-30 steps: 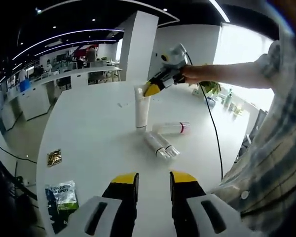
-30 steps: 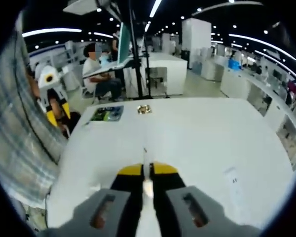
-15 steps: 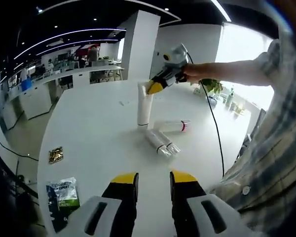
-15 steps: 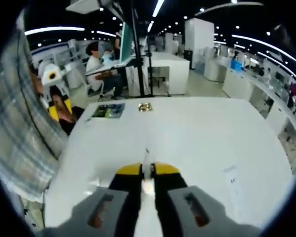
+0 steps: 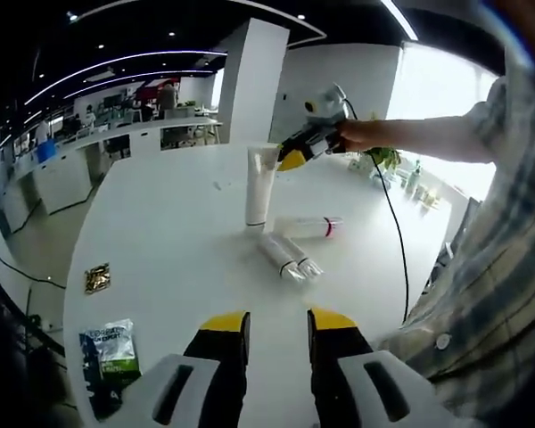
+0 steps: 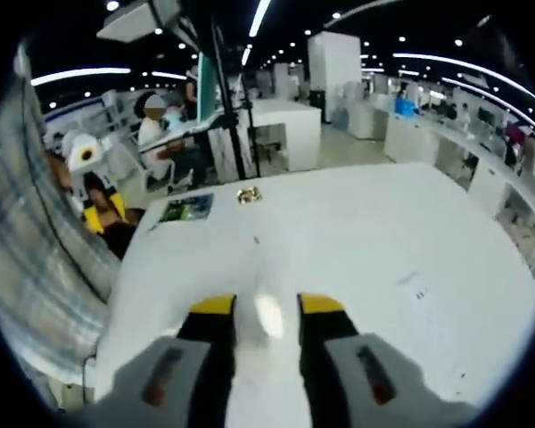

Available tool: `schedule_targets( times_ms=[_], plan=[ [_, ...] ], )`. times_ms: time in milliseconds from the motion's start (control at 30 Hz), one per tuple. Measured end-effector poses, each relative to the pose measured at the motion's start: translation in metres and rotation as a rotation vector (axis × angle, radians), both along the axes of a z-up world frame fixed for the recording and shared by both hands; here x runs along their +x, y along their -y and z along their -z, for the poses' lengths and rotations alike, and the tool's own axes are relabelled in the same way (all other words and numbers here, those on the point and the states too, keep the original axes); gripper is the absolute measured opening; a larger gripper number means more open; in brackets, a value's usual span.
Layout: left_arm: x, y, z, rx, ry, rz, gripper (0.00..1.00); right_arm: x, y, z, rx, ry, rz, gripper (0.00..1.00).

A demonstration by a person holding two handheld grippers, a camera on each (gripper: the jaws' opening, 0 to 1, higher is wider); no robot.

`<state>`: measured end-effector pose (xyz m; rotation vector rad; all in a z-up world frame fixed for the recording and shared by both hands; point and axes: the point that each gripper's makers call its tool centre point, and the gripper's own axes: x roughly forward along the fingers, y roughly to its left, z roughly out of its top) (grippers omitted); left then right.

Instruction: Arrange the skincare products in the storage area until every visible bottle or jar stands upright without overlapping.

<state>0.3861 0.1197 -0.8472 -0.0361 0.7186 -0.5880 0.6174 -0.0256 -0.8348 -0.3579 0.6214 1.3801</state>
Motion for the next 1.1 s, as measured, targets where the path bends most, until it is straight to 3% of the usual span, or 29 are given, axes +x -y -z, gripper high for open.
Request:
schedule_targets(
  times_ms=[200,367,467,667,800,867,1000,1067,1100],
  plan=[
    [-0.001,0.009,0.004,0.006,-0.014,0.038,0.26,-0.028,0.045,0.046,-0.047,-0.098,0.117,0.32],
    [0.001,0.015,0.006,0.002,-0.024,0.067,0.26,-0.048,0.08,0.075,-0.105,-0.132,0.186,0.37],
    [0.003,0.019,0.007,0.004,-0.028,0.086,0.26,-0.056,0.099,0.088,-0.155,-0.106,0.22,0.37],
    [0.005,0.022,0.008,0.004,-0.031,0.103,0.26,-0.063,0.112,0.111,-0.226,-0.089,0.256,0.39],
    [0.002,0.021,0.009,0.008,-0.037,0.107,0.26,-0.065,0.117,0.126,-0.31,-0.059,0.227,0.39],
    [0.001,0.02,0.009,0.01,-0.039,0.104,0.26,-0.061,0.118,0.13,-0.31,-0.033,0.212,0.37],
    [-0.002,0.018,0.006,-0.024,-0.052,0.074,0.26,-0.061,0.122,0.139,-0.352,-0.046,0.211,0.31],
    [-0.001,0.019,0.004,-0.029,-0.043,0.071,0.26,-0.06,0.128,0.144,-0.409,0.031,0.177,0.28],
    [0.0,0.019,0.004,-0.026,-0.041,0.07,0.26,-0.067,0.124,0.142,-0.39,0.017,0.158,0.28]
  ],
)
